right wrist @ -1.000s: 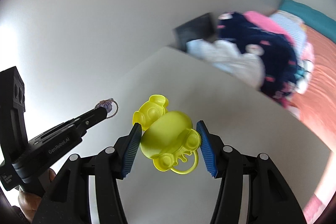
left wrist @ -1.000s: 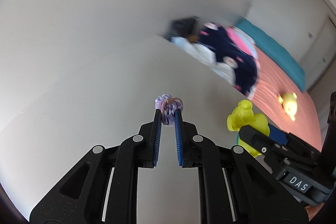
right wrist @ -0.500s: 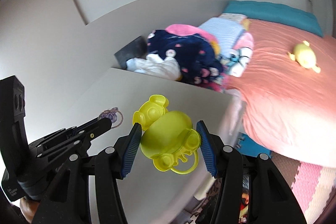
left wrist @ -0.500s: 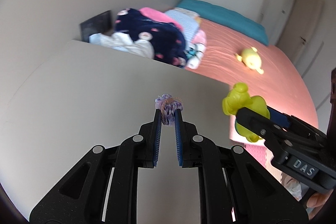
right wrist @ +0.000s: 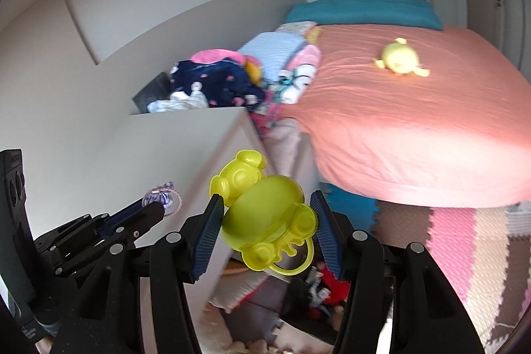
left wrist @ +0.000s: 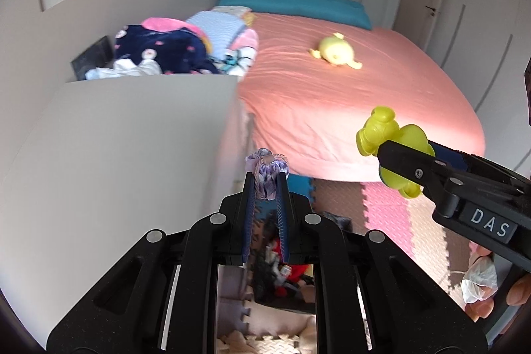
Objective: Collect trash
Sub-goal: 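Carry the lilac pouch and yellow toy over the floor bin, then open both grippers to drop pouch and toy into the bin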
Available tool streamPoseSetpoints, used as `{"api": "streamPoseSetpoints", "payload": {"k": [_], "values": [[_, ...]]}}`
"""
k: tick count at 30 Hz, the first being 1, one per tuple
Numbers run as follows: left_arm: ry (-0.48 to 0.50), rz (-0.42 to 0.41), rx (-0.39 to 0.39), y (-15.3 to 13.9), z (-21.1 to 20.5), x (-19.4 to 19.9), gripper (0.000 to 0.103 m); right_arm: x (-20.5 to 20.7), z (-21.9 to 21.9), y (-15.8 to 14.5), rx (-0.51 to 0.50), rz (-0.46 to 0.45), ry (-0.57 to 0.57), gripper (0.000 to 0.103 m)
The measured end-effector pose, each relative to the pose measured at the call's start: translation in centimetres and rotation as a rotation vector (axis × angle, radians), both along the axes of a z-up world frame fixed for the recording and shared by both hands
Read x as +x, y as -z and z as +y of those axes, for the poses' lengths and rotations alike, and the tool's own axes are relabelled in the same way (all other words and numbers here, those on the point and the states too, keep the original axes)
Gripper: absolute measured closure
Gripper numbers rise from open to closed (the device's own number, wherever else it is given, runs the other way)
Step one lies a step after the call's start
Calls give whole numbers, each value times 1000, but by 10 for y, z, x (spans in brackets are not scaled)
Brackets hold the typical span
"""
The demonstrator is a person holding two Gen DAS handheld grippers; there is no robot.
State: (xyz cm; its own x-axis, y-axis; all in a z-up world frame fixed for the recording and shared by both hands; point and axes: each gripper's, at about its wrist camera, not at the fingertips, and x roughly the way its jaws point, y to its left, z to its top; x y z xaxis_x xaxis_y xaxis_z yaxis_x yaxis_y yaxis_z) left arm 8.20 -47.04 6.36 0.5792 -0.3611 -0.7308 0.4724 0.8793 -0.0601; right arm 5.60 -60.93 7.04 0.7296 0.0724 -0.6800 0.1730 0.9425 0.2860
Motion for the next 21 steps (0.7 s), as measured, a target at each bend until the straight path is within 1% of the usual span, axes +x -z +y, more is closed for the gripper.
{"api": "streamPoseSetpoints", "payload": {"k": [4, 9, 13, 21], "values": [[46, 15, 12, 11, -24, -22, 91, -29, -20, 6, -9, 10, 38, 47], [103, 43, 38, 27, -50, -41, 91, -50, -36, 13, -15, 23, 67, 47], [123, 59, 48, 37, -62, -49, 91, -56, -45, 22, -15, 35, 82, 47], [133, 88, 75, 54, -69, -43, 91, -47, -47, 37, -8, 65, 88, 47]]}}
